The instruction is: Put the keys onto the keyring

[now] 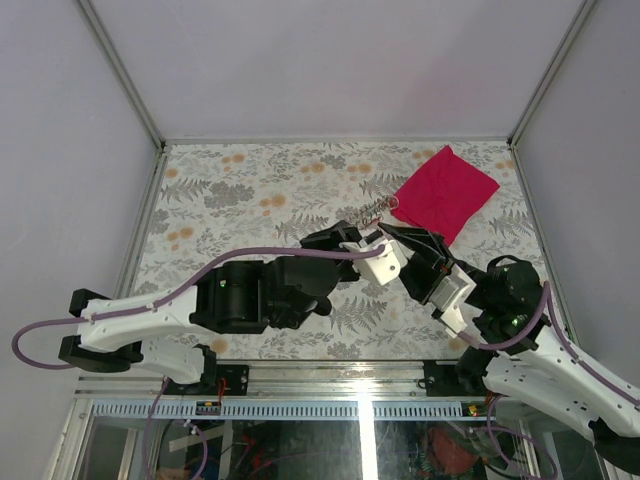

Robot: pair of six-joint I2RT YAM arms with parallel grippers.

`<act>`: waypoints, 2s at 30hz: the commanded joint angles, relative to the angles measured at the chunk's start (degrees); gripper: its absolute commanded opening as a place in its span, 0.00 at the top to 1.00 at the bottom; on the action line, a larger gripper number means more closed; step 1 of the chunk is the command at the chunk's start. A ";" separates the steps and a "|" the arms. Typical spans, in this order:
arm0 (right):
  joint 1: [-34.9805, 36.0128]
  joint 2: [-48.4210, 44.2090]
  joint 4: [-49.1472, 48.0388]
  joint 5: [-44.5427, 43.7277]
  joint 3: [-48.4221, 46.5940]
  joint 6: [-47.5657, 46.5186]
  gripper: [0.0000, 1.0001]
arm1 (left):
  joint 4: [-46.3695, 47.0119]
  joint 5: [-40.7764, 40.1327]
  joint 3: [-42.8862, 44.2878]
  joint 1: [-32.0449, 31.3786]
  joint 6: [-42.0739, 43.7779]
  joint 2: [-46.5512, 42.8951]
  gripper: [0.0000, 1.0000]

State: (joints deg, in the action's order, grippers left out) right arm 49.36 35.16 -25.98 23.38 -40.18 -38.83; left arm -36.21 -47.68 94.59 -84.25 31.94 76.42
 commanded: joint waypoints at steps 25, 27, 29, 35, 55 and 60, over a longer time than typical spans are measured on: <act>0.20 3.87 5.38 0.03 -5.04 -8.21 0.66 | 0.28 -0.12 2.98 -1.40 -1.07 0.90 1.00; 0.21 4.14 5.39 -0.51 -5.04 -8.70 0.67 | 0.26 -0.04 3.06 -1.55 -1.18 0.88 1.00; 0.14 4.35 5.24 -1.28 -5.21 -9.31 0.68 | 0.26 -0.05 3.16 -1.74 -1.15 0.79 1.00; 0.20 5.09 4.22 -3.01 -4.95 -10.99 0.73 | 0.26 0.04 3.46 -2.20 -1.46 0.90 1.00; 0.18 6.39 -6.15 -5.04 -1.68 -13.03 0.88 | -0.24 2.72 5.32 -3.45 -5.11 1.24 1.00; 0.20 4.43 -6.04 -6.08 -1.44 -11.25 1.00 | -0.17 2.19 5.21 -3.41 -5.55 0.81 1.00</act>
State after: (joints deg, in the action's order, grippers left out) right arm 49.71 40.73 -27.86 21.63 -41.54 -51.09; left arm -39.55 -46.98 97.60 -86.21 27.53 77.84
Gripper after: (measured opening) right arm 0.020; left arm 0.152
